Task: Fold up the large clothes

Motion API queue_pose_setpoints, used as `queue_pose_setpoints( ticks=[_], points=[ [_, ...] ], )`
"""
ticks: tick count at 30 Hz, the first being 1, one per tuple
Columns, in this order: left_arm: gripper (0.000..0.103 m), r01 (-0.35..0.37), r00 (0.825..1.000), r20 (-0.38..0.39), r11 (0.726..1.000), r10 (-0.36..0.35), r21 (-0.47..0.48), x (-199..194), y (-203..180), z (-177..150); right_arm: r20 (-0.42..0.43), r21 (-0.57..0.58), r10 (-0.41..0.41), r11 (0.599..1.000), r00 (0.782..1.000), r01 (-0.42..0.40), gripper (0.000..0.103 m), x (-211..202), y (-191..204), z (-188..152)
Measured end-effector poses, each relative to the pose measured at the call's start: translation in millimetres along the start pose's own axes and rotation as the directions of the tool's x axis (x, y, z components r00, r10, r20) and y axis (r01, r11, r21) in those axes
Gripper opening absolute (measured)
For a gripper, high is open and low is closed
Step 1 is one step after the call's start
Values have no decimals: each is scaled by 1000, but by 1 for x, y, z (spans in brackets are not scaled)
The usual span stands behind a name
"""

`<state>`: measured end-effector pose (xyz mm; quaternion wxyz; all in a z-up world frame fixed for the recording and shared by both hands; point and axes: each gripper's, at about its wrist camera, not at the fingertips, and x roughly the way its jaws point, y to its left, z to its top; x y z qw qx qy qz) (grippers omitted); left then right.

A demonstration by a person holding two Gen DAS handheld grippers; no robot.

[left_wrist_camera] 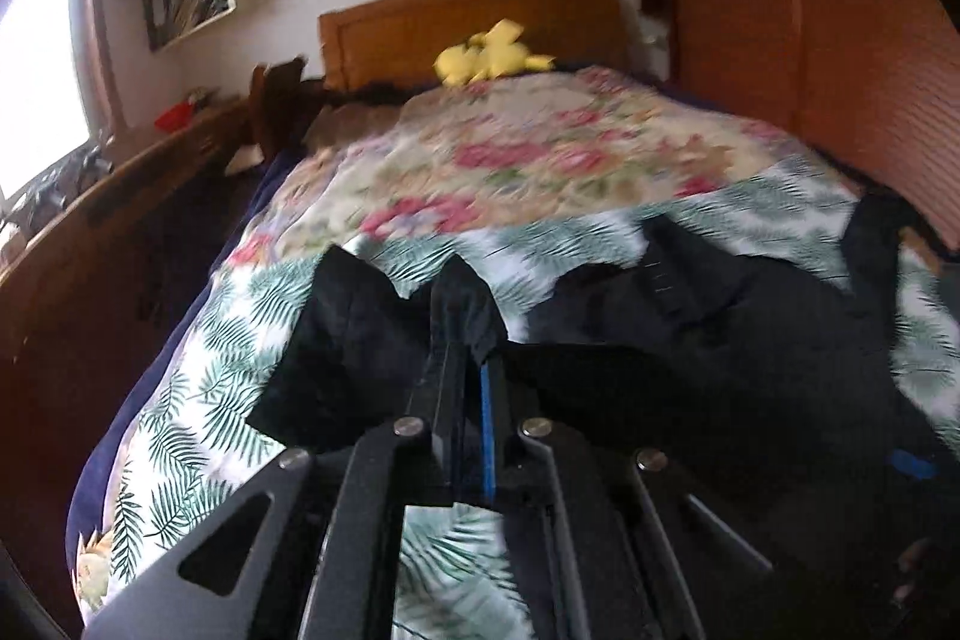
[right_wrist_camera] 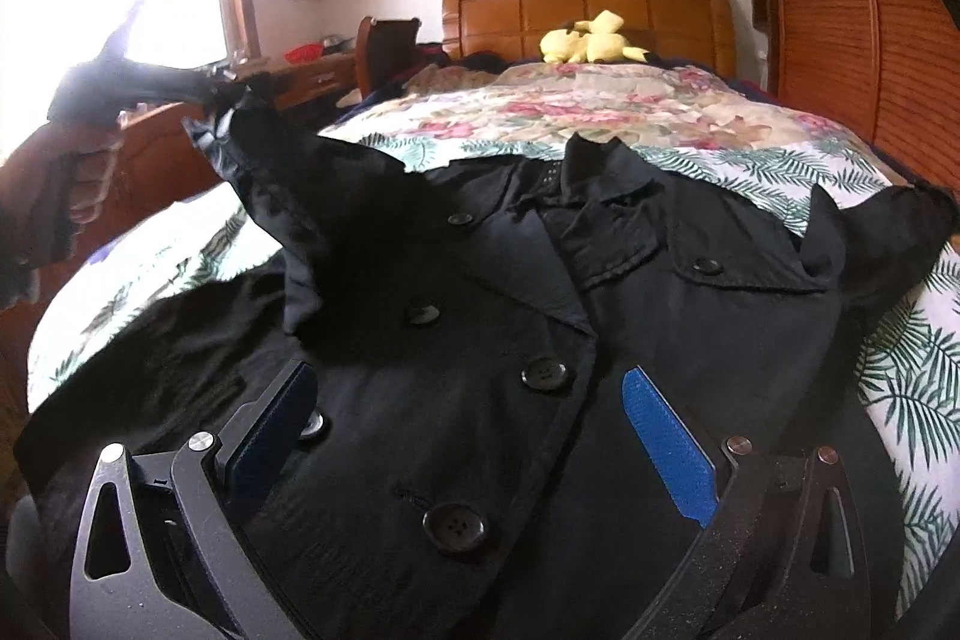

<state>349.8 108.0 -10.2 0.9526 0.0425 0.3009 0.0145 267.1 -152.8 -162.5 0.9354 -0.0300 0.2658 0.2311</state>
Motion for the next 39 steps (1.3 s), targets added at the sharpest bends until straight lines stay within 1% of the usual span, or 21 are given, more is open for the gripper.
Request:
queue_pose_setpoints(
  ticks=[3, 8, 13, 15, 17, 19, 22, 23, 24, 25, 29, 33, 35, 38, 39],
  points=[
    [0, 39, 999, 30, 998, -40, 51, -37, -31, 5, 16, 17, -7, 1000, 1000, 6, 103, -16, -5, 0],
    [0, 90, 994, 57, 989, -97, 118, -83, -73, 0, 54, 1, -55, 998, 997, 55, 103, -42, -11, 2],
    [0, 134, 988, 60, 981, -143, 139, -111, -104, -9, 95, 14, -94, 996, 991, 93, 103, -74, -25, 3],
    [0, 137, 988, 54, 980, -147, 146, -121, -115, -15, 109, 17, -114, 993, 988, 113, 103, -85, -31, 1],
    [1, 156, 986, 44, 977, -164, 143, -127, -121, -20, 112, 29, -131, 991, 985, 128, 103, -95, -40, 1],
    [2, 195, 979, 26, 972, -200, 128, -135, -126, -27, 115, 47, -138, 990, 984, 134, 103, -102, -47, 2],
    [8, 232, 972, 10, 965, -235, 119, -145, -131, -36, 125, 62, -151, 988, 981, 144, 103, -113, -53, 4],
    [11, 252, 967, 4, 960, -254, 119, -149, -133, -39, 127, 64, -152, 987, 980, 145, 103, -115, -54, 4],
    [13, 282, 959, 0, 951, -284, 124, -155, -136, -44, 128, 66, -153, 987, 980, 146, 103, -118, -54, 5],
    [18, 304, 952, -2, 943, -307, 135, -162, -139, -50, 131, 66, -155, 987, 979, 148, 103, -122, -55, 5],
    [23, 328, 943, 5, 934, -332, 145, -187, -146, -69, 140, 64, -155, 987, 978, 147, 103, -130, -53, 7],
    [24, 332, 942, 18, 937, -336, 114, -198, -141, -82, 142, 58, -149, 988, 979, 142, 103, -135, -50, 10],
    [24, 318, 946, 26, 943, -322, 101, -198, -135, -88, 148, 53, -134, 990, 980, 127, 103, -139, -47, 10],
    [24, 282, 957, 41, 957, -286, 70, -194, -122, -105, 150, 35, -110, 994, 983, 106, 103, -141, -39, 9],
    [24, 280, 959, 40, 958, -282, 60, -190, -118, -109, 148, 23, -92, 996, 985, 90, 103, -141, -35, 8]
  ],
)
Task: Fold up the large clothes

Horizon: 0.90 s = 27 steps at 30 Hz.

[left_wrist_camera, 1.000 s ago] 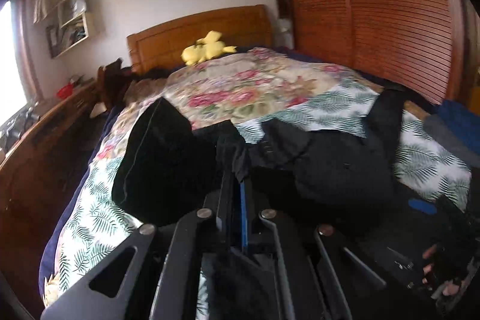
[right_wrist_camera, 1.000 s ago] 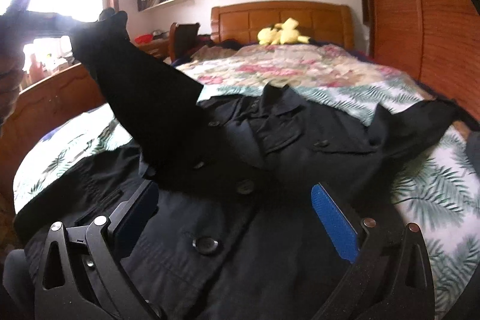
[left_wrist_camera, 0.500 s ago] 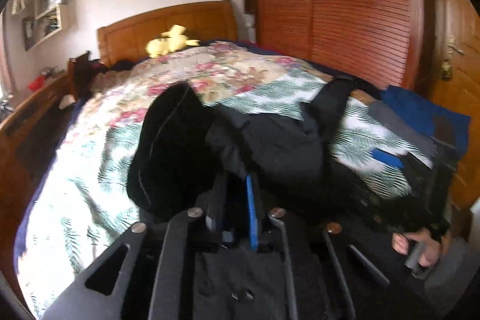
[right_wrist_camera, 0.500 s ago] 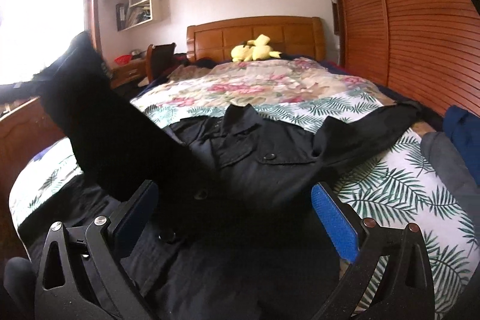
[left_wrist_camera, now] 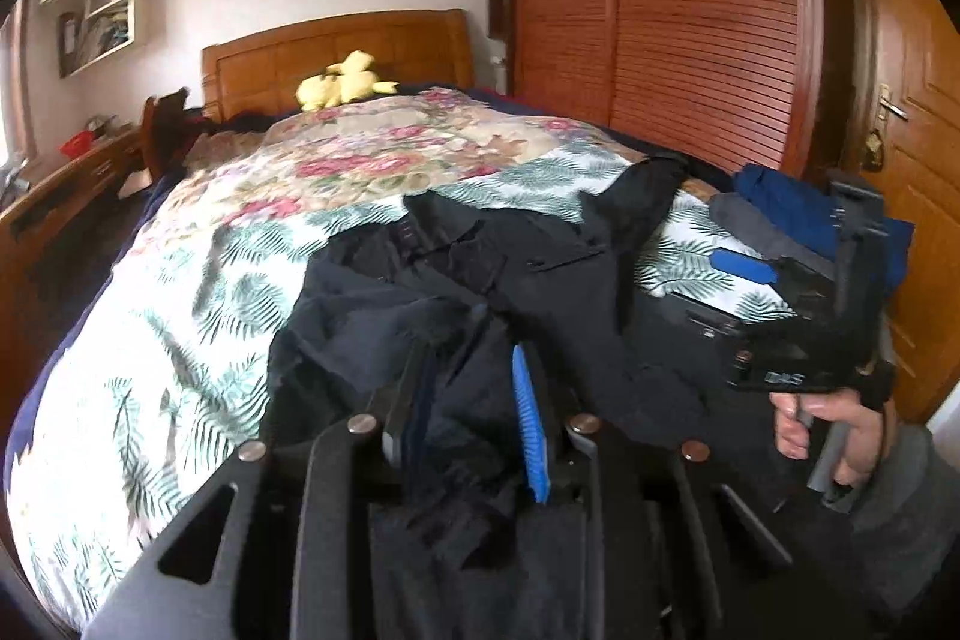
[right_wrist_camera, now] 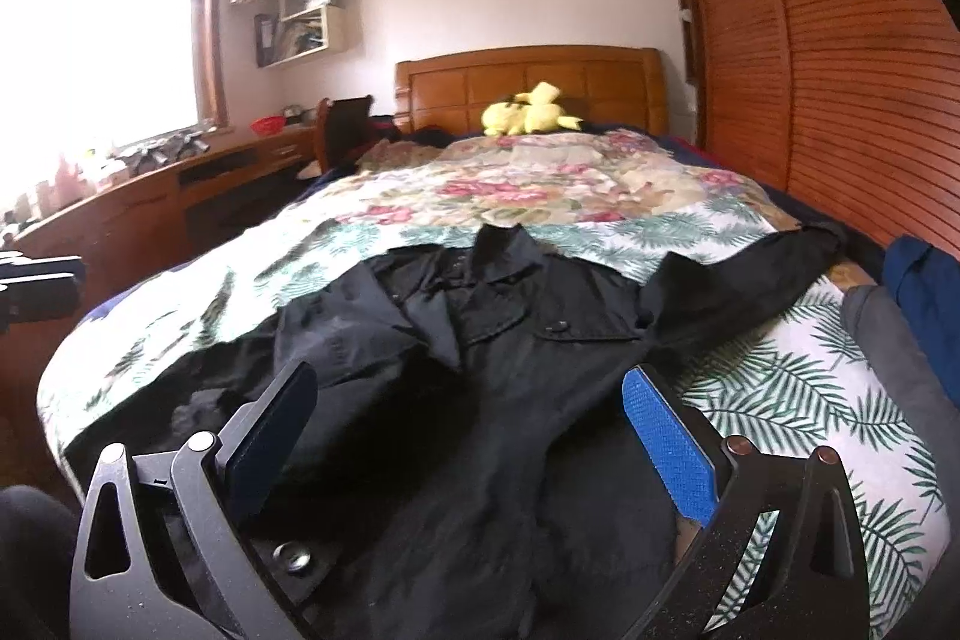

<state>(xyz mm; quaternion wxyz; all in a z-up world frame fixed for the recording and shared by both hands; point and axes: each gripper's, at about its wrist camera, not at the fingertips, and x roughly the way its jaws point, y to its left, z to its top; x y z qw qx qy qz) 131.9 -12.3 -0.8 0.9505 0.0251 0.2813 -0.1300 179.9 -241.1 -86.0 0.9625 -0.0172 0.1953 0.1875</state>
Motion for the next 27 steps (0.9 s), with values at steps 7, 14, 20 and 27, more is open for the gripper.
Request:
queue_pose_setpoints(
  ticks=[7, 14, 20, 27],
  points=[
    [24, -53, 998, -21, 995, 52, -86, 14, 39, -38, -78, -72, 94, 992, 993, -99, 103, 17, 39, -17],
    [24, -125, 992, -1, 986, 125, -111, 18, 69, -54, -169, -97, 244, 960, 955, -262, 93, 39, 83, -33],
    [24, -153, 987, 21, 977, 158, -149, 12, 90, -65, -255, -113, 363, 909, 896, -400, 75, 58, 132, -51],
    [24, -155, 988, -6, 975, 156, -159, 17, 97, -80, -367, -126, 406, 870, 837, -477, 61, 84, 172, -79]
  ],
)
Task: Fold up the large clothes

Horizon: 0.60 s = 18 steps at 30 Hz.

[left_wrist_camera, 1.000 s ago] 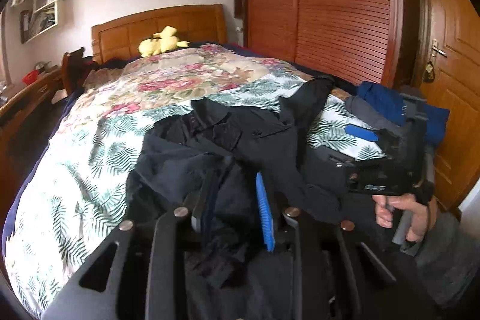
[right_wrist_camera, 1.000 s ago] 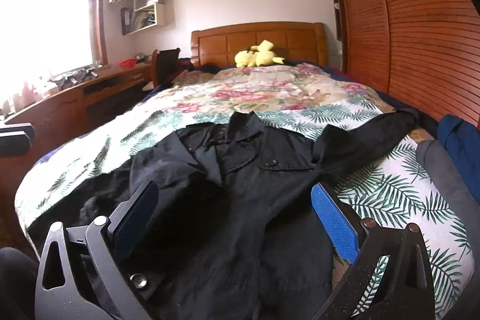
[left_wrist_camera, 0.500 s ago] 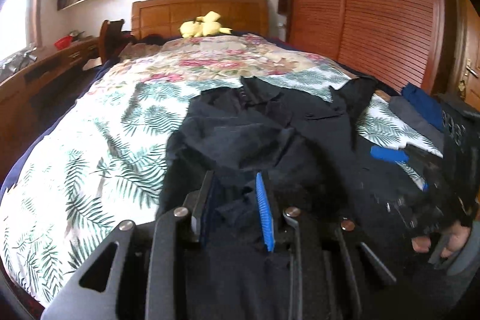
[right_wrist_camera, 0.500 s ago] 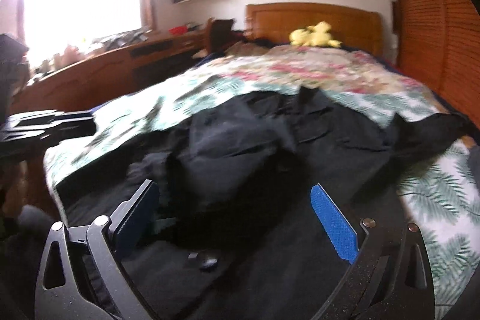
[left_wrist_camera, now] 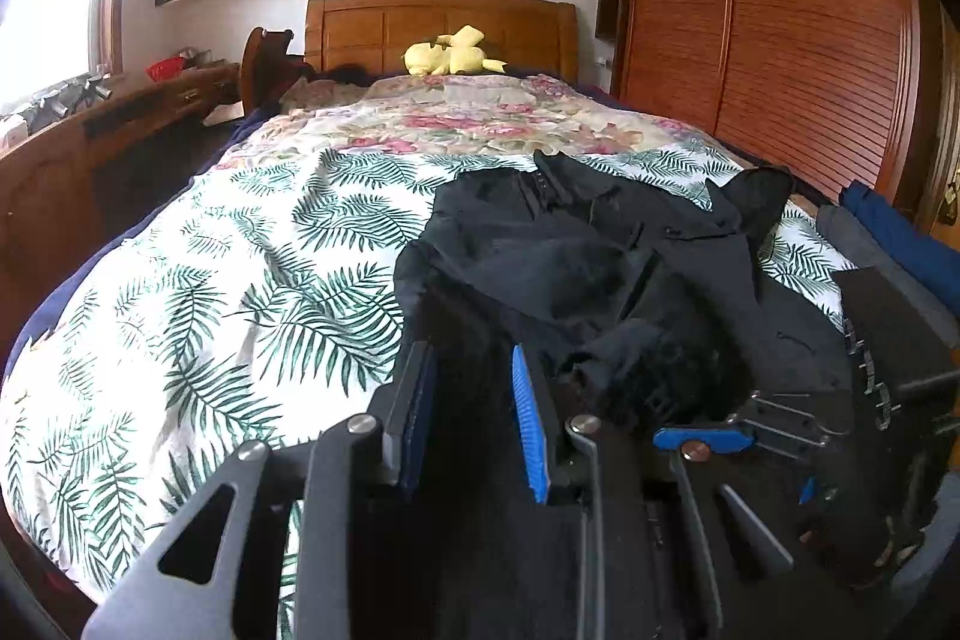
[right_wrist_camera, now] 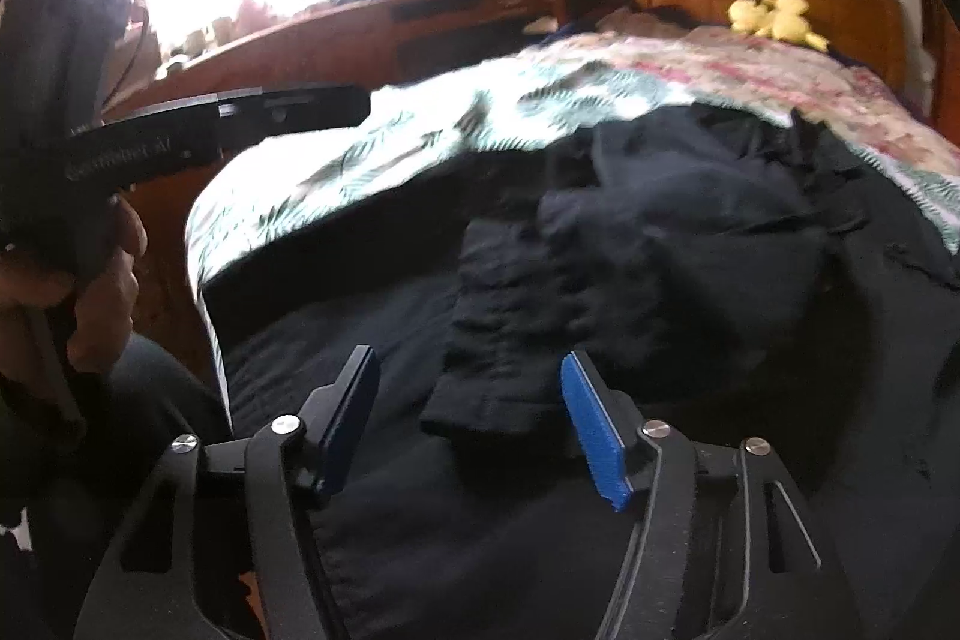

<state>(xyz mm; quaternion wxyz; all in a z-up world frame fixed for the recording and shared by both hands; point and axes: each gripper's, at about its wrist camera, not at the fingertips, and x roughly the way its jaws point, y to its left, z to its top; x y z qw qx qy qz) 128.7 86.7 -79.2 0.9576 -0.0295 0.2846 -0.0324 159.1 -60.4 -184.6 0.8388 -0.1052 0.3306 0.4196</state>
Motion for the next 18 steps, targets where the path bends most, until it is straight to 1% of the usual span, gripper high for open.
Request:
queue_pose_setpoints(
  ticks=[1, 4, 6, 8, 9, 10, 11, 12, 15, 18],
  points=[
    [24, 1, 1000, 4, 1000, -1, 1, -1, 0, -1, -9, 1, -1, 1000, 1000, 1, 60, 3, 0, -1],
    [24, -1, 1000, 11, 1000, 1, 2, -3, 1, -3, -32, -4, -22, 1000, 999, 22, 53, 10, -2, -5],
    [24, -2, 1000, 15, 1000, 2, 3, -4, 2, -3, -39, -4, -39, 999, 998, 39, 44, 11, -4, -6],
    [24, -5, 1000, 20, 1000, 5, 4, -6, 0, -4, -47, -15, -73, 997, 996, 73, 38, 12, -6, -8],
    [24, -8, 1000, 21, 1000, 8, 6, -6, 0, -4, -47, -16, -78, 997, 996, 78, 34, 12, -6, -9],
    [24, -9, 1000, 21, 1000, 8, 6, -6, -1, -5, -45, -15, -86, 996, 995, 86, 30, 11, -7, -10],
    [24, -9, 1000, 20, 1000, 8, 7, -6, -1, -5, -40, -12, -95, 995, 995, 95, 23, 9, -9, -11],
    [24, -9, 1000, 19, 1000, 9, 9, -5, -2, -5, -36, -7, -98, 995, 995, 98, 19, 7, -11, -11],
    [24, -8, 1000, 17, 1000, 8, 11, -4, -3, -6, -15, 5, -83, 997, 996, 83, 12, -2, -16, -11],
    [24, -7, 1000, 19, 1000, 7, 14, -4, -4, -6, 23, 24, -87, 996, 996, 87, 8, -15, -20, -7]
  ],
)
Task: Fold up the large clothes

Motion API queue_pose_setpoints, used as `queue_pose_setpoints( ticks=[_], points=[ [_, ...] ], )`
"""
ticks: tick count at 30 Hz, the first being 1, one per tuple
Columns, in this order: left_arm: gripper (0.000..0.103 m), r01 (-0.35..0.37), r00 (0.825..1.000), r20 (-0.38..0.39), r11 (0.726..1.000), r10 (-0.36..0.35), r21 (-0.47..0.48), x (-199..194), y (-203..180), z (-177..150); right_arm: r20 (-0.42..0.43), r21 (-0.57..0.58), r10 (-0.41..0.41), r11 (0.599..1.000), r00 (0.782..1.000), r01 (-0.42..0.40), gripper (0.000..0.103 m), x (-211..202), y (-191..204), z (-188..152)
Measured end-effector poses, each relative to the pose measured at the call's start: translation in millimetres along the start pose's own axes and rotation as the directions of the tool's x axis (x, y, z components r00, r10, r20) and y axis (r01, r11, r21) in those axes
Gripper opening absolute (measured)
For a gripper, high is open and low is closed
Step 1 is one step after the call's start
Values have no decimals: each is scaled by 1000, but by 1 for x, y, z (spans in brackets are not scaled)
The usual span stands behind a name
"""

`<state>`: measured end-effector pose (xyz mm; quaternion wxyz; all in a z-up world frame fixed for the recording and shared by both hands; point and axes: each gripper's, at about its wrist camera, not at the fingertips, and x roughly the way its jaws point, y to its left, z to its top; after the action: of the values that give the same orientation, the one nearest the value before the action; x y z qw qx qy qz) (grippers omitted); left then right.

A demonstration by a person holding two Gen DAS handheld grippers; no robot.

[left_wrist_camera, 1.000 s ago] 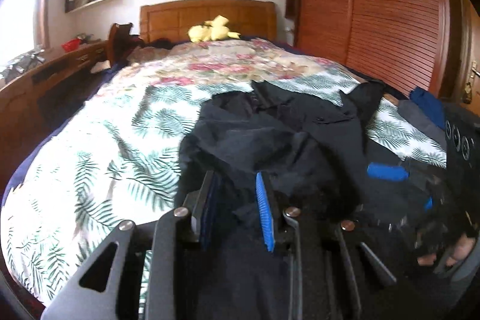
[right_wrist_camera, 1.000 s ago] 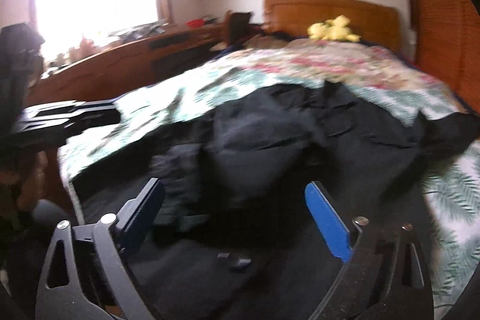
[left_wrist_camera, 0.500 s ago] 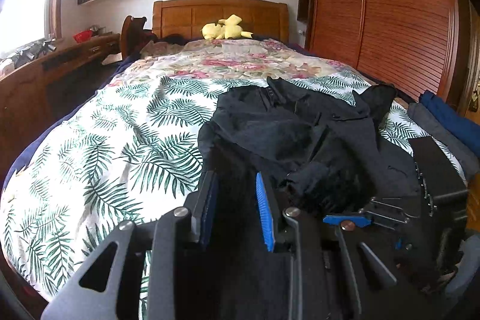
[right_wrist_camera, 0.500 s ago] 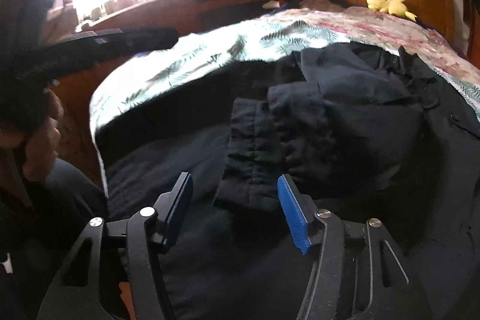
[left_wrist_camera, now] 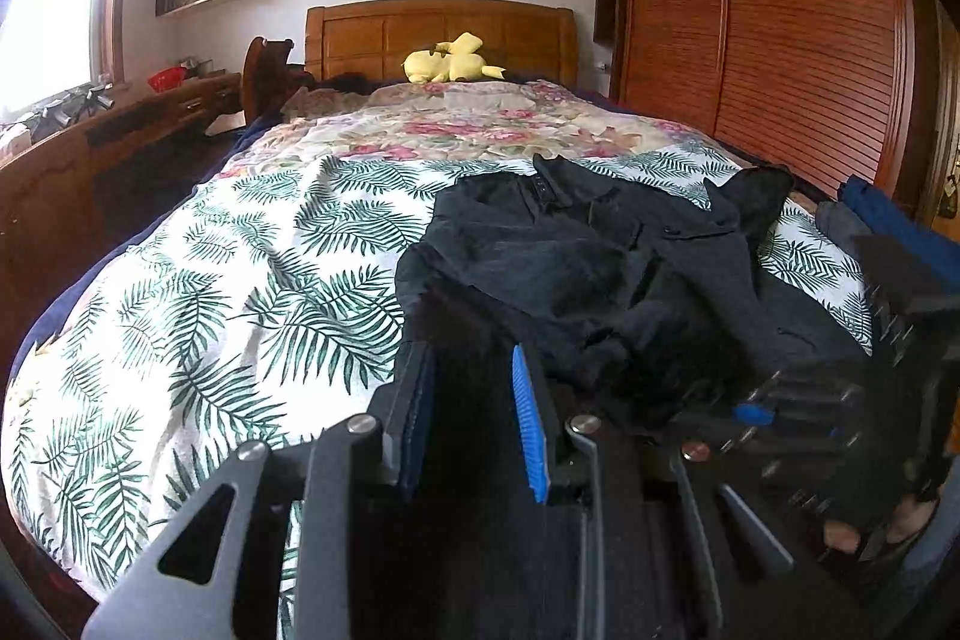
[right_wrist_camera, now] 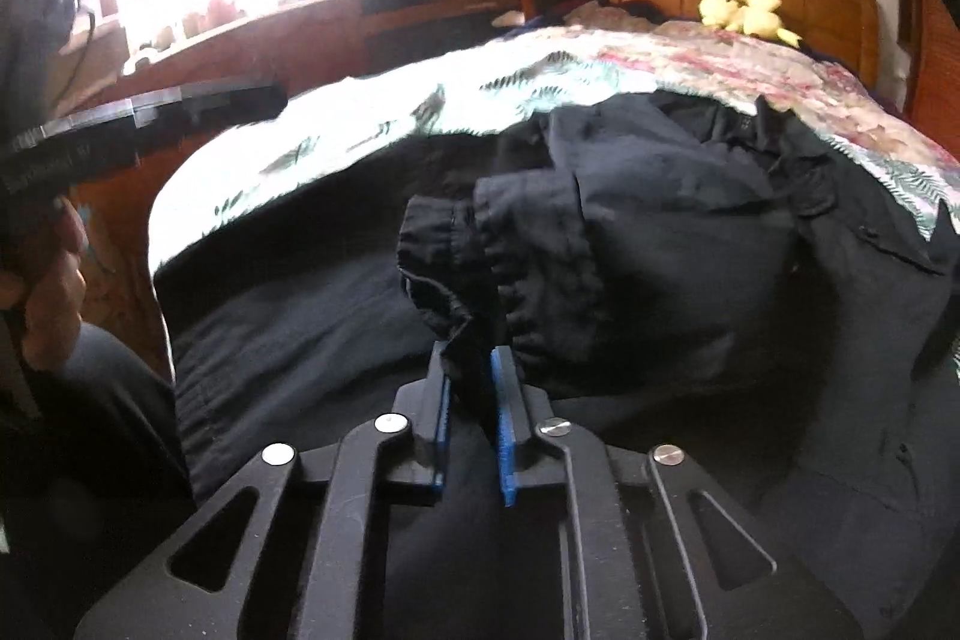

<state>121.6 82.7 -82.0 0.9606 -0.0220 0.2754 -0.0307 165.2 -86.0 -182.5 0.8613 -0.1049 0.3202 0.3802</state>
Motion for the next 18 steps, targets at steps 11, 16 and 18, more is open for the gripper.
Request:
queue_pose_setpoints(
  ticks=[11, 16, 18],
  points=[
    [24, 16, 1000, 18, 1000, -16, 19, -2, -7, 1, 220, 142, -102, 987, 970, 72, 6, -95, -29, 3],
    [24, 25, 999, 29, 999, -26, 21, -4, -11, 2, 232, 220, -191, 965, 954, 140, 6, -128, -47, -10],
    [24, 29, 999, 36, 999, -30, 20, -5, -13, 3, 226, 249, -216, 955, 950, 158, 6, -135, -53, -17]
  ],
)
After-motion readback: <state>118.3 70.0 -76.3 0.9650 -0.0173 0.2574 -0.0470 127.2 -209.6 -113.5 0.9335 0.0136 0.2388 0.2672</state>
